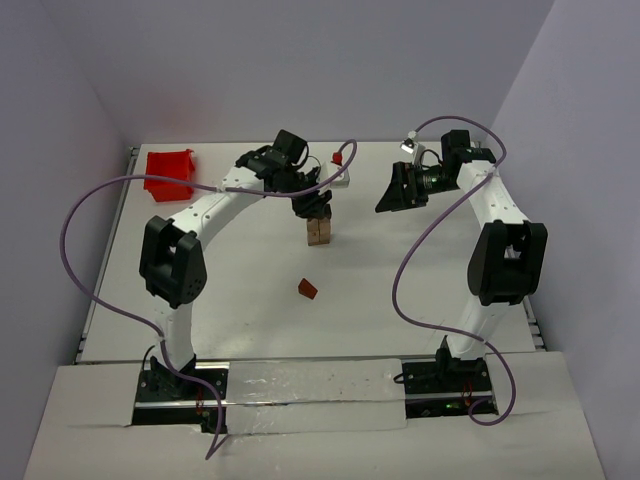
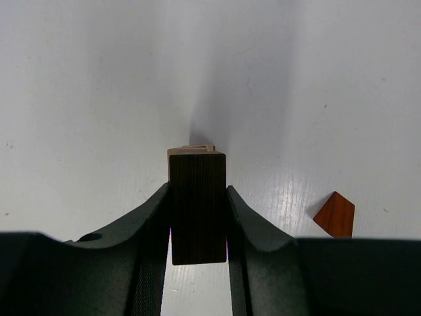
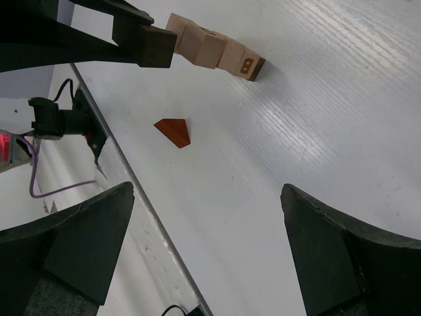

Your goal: Build the wood block tower

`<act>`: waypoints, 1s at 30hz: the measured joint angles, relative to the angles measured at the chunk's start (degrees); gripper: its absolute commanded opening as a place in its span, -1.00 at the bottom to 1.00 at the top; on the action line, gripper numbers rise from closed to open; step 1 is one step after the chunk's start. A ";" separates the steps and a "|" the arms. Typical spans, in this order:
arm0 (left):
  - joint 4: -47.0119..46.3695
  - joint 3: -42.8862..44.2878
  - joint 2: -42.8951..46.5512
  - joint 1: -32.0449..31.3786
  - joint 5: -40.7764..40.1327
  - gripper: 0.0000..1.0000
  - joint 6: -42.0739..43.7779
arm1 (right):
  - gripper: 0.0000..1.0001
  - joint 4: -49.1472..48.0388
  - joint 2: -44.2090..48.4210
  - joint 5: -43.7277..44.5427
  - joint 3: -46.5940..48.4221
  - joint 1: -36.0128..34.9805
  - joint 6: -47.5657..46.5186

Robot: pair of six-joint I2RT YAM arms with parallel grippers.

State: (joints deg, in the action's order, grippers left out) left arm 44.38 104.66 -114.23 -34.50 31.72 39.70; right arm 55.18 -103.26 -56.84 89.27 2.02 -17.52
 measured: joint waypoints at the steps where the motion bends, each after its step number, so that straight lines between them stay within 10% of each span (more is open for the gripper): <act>1: -0.02 0.00 -0.06 0.00 0.06 -0.90 0.00 | 0.99 0.00 0.00 0.00 0.00 0.00 0.00; 30: -0.85 0.01 -2.09 1.57 0.29 -0.80 -0.25 | 0.99 0.39 0.00 0.02 0.77 -0.42 -0.39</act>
State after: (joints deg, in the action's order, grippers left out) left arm 43.52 104.67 -116.31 -32.93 32.01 39.46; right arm 55.57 -103.26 -56.82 90.05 1.61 -17.91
